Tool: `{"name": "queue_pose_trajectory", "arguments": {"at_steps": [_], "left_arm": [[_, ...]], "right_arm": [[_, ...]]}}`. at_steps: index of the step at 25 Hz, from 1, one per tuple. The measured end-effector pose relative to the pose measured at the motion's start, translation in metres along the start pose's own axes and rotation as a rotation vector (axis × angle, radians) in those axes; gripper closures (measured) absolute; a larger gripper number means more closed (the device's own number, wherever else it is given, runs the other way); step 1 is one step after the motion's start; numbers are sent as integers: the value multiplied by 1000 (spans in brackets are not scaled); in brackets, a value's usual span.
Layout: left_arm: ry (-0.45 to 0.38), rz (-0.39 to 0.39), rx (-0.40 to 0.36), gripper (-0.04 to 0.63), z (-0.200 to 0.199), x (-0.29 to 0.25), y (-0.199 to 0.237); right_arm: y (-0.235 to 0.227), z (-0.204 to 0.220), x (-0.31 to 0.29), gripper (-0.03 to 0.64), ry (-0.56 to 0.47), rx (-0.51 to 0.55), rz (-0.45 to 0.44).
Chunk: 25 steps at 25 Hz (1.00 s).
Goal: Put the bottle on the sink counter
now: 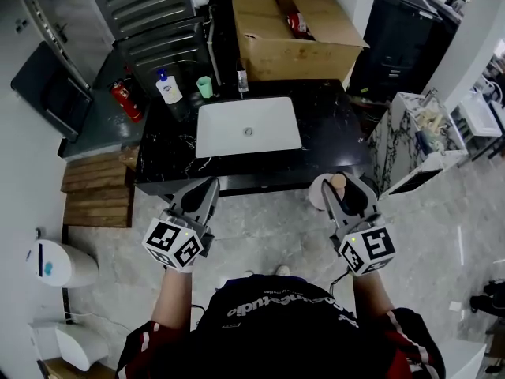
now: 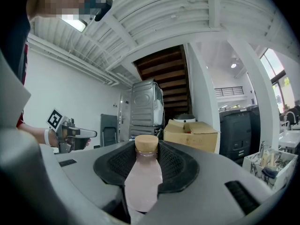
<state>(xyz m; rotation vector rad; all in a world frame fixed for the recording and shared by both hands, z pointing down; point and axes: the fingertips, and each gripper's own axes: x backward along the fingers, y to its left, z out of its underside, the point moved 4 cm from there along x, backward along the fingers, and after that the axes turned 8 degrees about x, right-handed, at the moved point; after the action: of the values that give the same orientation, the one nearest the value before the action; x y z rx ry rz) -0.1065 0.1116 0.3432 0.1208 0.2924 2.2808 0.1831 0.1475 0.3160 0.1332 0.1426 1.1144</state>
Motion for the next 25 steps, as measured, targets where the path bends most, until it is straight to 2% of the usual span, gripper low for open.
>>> {"name": "queue_pose_trajectory", "arguments": {"at_steps": [7, 12, 18, 25], "left_arm": [[-4, -43, -18, 581, 10, -17, -14], [10, -55, -11, 581, 11, -30, -2], [12, -36, -22, 581, 10, -66, 37], [10, 13, -17, 581, -10, -119, 110]], "right_arm": [[-22, 6, -3, 448, -19, 13, -37], [-33, 12, -17, 448, -7, -4, -28], [-46, 23, -59, 446, 12, -10, -1], [-51, 21, -139, 446, 5, -14, 28]]}}
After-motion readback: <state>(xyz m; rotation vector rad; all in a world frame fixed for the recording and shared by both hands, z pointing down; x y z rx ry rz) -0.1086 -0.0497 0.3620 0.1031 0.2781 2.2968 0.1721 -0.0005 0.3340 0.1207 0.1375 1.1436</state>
